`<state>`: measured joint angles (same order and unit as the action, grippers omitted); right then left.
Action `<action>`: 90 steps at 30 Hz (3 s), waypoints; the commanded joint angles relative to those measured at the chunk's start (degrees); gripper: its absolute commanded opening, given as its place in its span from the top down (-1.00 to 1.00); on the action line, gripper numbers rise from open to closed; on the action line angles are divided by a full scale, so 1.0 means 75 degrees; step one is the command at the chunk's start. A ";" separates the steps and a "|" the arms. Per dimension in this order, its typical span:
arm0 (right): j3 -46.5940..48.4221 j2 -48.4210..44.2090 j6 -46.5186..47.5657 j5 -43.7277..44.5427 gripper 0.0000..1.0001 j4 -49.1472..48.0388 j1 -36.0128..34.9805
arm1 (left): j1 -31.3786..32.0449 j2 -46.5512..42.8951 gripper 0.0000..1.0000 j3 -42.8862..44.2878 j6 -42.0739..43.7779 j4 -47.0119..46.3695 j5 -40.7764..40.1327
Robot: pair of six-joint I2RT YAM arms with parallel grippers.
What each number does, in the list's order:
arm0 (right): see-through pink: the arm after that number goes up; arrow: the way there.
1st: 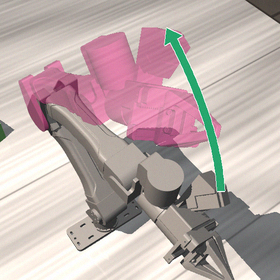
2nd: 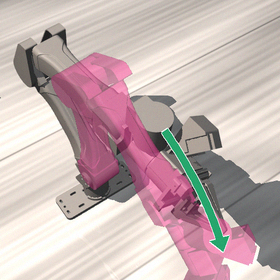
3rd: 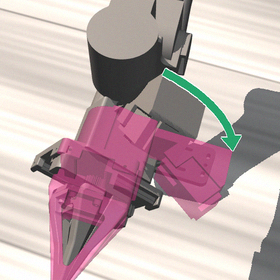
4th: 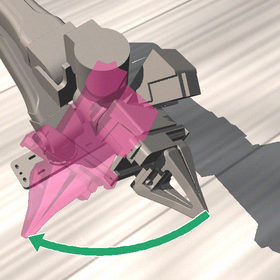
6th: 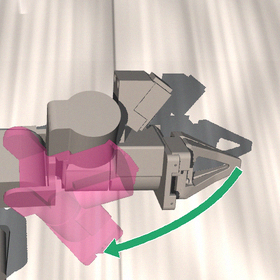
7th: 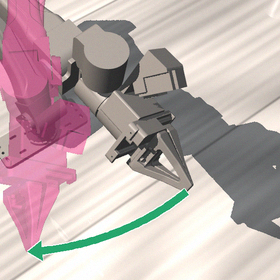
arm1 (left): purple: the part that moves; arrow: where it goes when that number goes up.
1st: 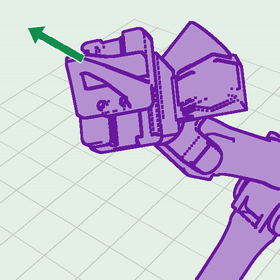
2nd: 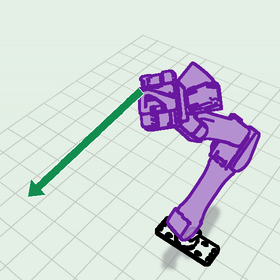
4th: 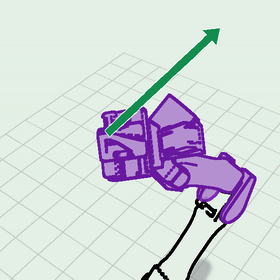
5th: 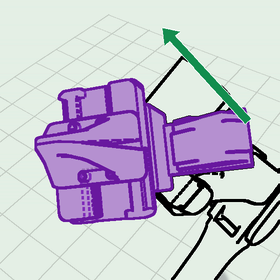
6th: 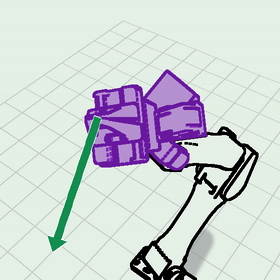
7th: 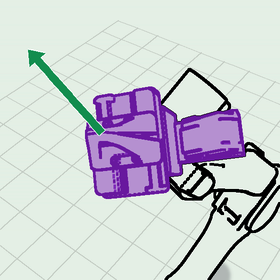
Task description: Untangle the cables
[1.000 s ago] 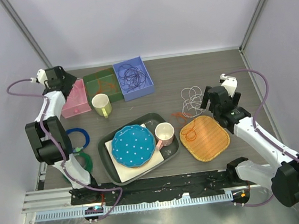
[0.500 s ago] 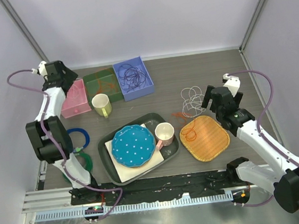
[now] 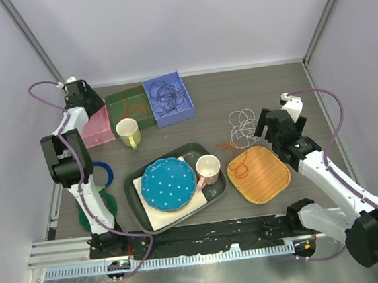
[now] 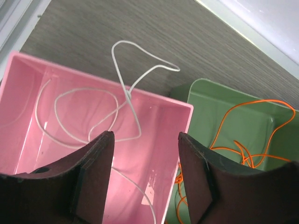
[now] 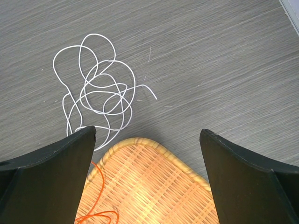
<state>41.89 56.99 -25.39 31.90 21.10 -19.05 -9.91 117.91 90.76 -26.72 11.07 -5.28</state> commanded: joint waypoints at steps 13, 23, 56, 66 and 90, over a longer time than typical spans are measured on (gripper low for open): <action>0.0239 0.0405 -0.0060 0.0458 -0.97 -0.0072 0.0009 | -0.0448 0.0838 0.25 0.0848 0.0774 -0.1111 0.1008; 0.0274 0.0487 -0.0072 0.0505 -0.97 -0.0048 0.0009 | -0.0448 0.0488 1.00 0.0509 0.0703 -0.1441 0.1160; 0.0110 -0.0099 -0.0084 -0.0175 -0.97 -0.0189 0.0020 | -0.0342 -0.1459 1.00 -0.0911 -0.2859 0.2156 -0.0762; 0.0110 -0.0228 -0.0025 -0.0573 -0.97 -0.0235 0.0020 | -0.0249 -0.2595 -0.69 -0.1367 -0.2824 0.1840 -0.0609; 0.0717 0.1349 0.0221 -0.2809 -0.84 -0.0917 0.0009 | 0.6254 -0.8114 -1.00 -0.5678 -0.0633 0.0411 -0.1008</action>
<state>42.15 60.40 -24.27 16.45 15.70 -19.05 33.58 61.45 53.41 -33.28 21.06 -12.86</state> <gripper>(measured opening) 0.943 0.996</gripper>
